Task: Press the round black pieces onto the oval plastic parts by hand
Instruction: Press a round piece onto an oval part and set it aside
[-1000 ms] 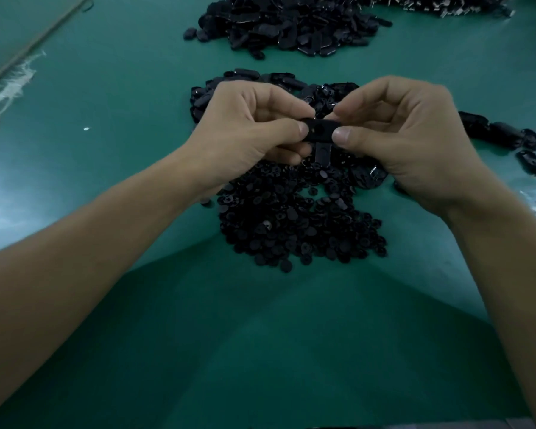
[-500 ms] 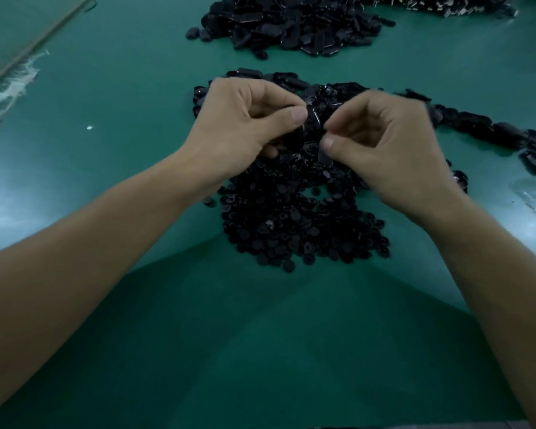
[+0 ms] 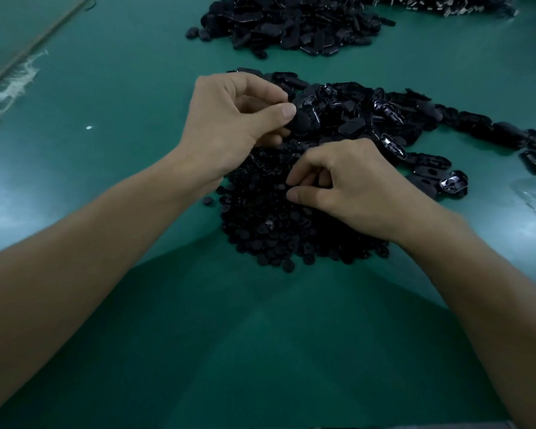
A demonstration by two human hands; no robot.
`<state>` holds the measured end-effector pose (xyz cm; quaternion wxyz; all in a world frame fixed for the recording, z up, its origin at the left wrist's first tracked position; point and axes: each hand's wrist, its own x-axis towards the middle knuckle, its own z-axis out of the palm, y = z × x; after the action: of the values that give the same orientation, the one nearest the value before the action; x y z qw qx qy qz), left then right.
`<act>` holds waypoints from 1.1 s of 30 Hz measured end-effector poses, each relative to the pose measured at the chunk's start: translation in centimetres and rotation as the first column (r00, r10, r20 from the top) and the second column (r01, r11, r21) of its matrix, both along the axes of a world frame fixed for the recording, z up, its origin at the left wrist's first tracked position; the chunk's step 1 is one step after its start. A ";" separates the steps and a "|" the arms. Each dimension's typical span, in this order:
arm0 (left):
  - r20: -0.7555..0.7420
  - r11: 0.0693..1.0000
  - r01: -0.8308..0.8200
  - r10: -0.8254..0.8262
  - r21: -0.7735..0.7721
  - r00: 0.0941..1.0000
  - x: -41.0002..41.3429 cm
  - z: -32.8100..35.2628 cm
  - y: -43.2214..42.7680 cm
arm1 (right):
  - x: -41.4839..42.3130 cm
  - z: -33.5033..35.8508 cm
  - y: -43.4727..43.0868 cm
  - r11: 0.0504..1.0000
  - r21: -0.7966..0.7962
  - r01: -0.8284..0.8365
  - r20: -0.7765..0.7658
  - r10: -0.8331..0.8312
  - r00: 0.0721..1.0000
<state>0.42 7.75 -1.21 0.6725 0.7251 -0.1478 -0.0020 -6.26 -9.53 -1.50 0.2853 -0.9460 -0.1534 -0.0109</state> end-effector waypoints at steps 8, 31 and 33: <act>-0.039 0.999 0.013 -0.014 -0.031 0.999 0.1 -0.3 0.0 | 0.1 -0.1 0.1 1.000 -0.011 -0.024 0.010 0.025 1.000; -0.094 0.999 0.032 -0.033 -0.009 0.995 -0.1 -0.4 -0.1 | -0.2 0.5 -0.6 0.979 0.193 0.060 0.112 -0.082 0.990; -0.093 0.999 0.033 -0.033 -0.003 0.995 -0.1 -0.4 -0.1 | -0.3 0.6 -0.6 0.982 0.182 0.055 0.137 -0.081 0.987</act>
<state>0.28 7.69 -1.62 0.6792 0.7211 -0.1283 -0.0470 -6.53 -10.12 -0.94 0.3562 -0.9182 -0.1397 -0.1026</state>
